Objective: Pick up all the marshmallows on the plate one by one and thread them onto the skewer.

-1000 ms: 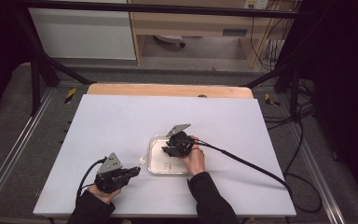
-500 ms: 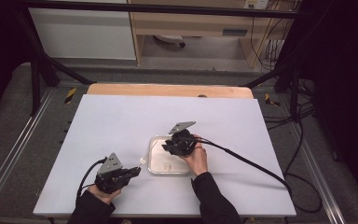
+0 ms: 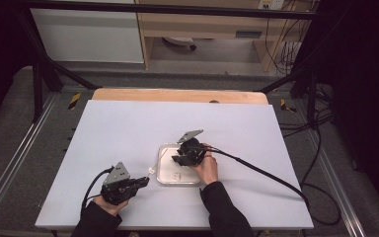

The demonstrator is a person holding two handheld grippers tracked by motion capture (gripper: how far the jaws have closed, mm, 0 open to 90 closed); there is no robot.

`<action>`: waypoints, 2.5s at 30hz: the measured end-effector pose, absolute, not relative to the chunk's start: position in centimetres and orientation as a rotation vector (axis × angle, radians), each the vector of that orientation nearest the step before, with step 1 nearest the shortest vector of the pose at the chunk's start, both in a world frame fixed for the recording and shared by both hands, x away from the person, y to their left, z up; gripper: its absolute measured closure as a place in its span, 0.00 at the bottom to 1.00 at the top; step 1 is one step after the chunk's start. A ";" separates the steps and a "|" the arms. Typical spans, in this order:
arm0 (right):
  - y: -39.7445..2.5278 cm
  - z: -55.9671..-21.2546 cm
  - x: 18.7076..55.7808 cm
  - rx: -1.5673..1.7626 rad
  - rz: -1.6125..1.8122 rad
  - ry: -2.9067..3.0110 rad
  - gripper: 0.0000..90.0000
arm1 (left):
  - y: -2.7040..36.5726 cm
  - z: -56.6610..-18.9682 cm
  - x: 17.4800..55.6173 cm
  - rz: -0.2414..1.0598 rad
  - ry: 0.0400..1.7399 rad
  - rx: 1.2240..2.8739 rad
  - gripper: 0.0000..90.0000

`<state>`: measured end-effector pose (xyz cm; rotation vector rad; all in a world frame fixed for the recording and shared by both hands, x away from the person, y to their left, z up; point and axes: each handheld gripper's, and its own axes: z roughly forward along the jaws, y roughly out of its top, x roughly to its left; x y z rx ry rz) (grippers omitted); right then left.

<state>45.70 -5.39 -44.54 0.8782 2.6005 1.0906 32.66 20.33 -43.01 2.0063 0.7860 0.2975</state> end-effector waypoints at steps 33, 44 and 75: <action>-7.6 -40.4 43.7 0.856 1.341 2.506 0.84 | 20.2 -43.0 32.5 0.298 0.775 2.001 0.98; -10.6 -37.2 41.9 0.849 1.604 2.432 0.84 | 19.6 -42.9 32.1 0.298 0.716 2.001 0.98; -11.4 -35.2 41.1 0.797 1.947 2.447 0.83 | 19.1 -42.6 31.4 0.321 0.632 1.975 0.98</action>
